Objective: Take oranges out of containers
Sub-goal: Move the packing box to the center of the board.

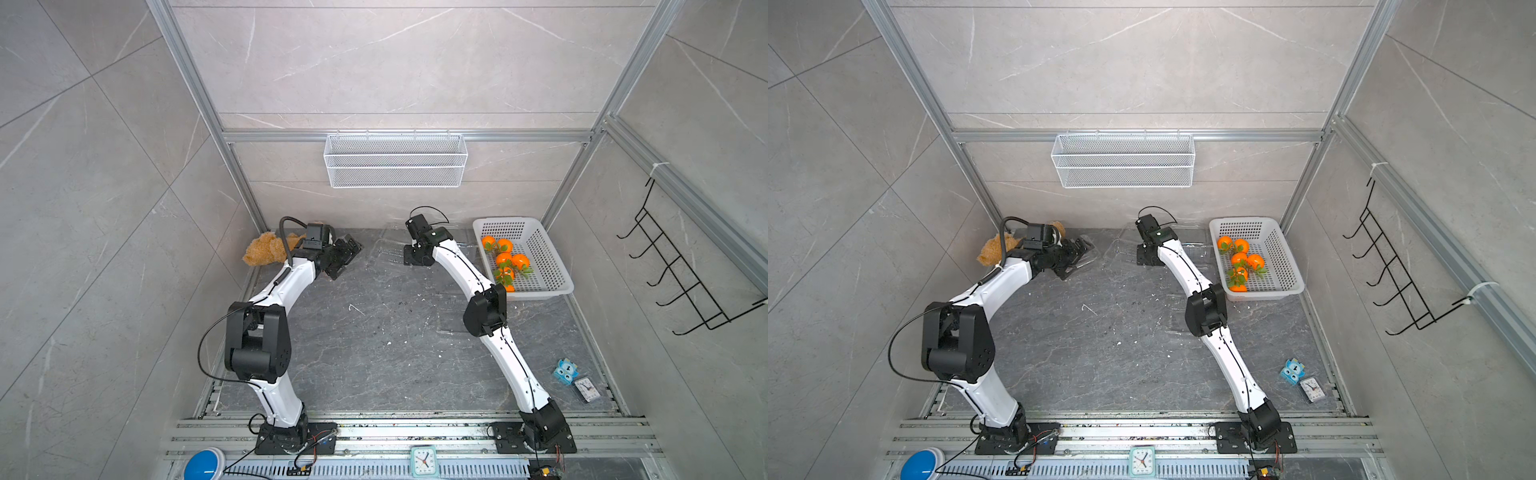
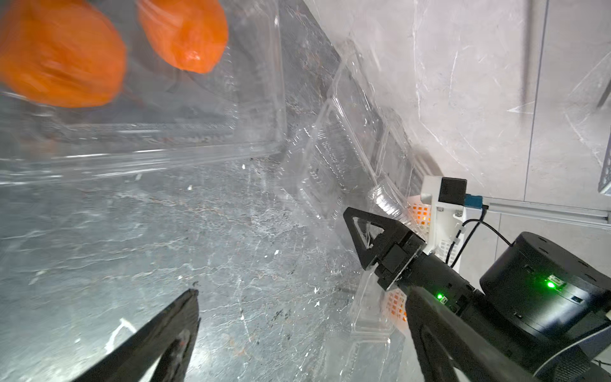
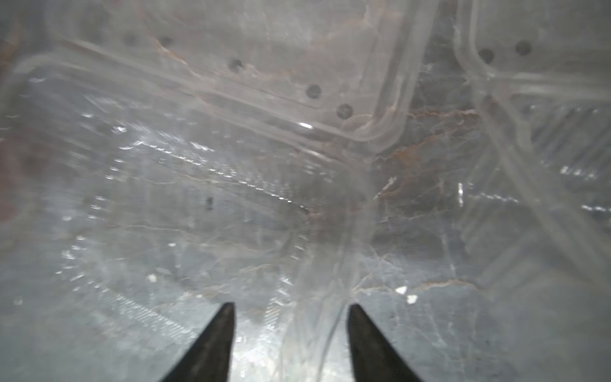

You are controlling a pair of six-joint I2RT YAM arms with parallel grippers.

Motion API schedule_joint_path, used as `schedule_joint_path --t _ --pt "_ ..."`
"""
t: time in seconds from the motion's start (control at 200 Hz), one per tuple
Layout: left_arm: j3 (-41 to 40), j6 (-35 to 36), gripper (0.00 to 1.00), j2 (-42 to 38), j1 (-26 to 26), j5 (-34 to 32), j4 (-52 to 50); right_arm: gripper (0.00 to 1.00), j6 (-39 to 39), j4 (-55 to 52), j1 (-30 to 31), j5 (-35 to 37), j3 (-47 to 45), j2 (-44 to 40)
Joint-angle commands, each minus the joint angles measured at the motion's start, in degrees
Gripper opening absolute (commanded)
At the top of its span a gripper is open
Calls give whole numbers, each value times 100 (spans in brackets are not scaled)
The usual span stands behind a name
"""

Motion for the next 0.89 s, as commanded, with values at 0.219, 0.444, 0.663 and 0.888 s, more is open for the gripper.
schedule_joint_path --t 0.219,0.444,0.663,0.888 --pt "-383 544 99 -383 707 -737 -465 93 -145 896 482 -676 -31 -758" --pt "-632 469 99 -239 983 -815 81 100 402 2134 622 -1731 158 -194" --pt "-560 483 99 205 1091 -630 565 100 1081 3216 793 -2264 658 534" --pt "-389 507 100 693 1231 -413 1147 100 1307 4076 947 -2033 535 785"
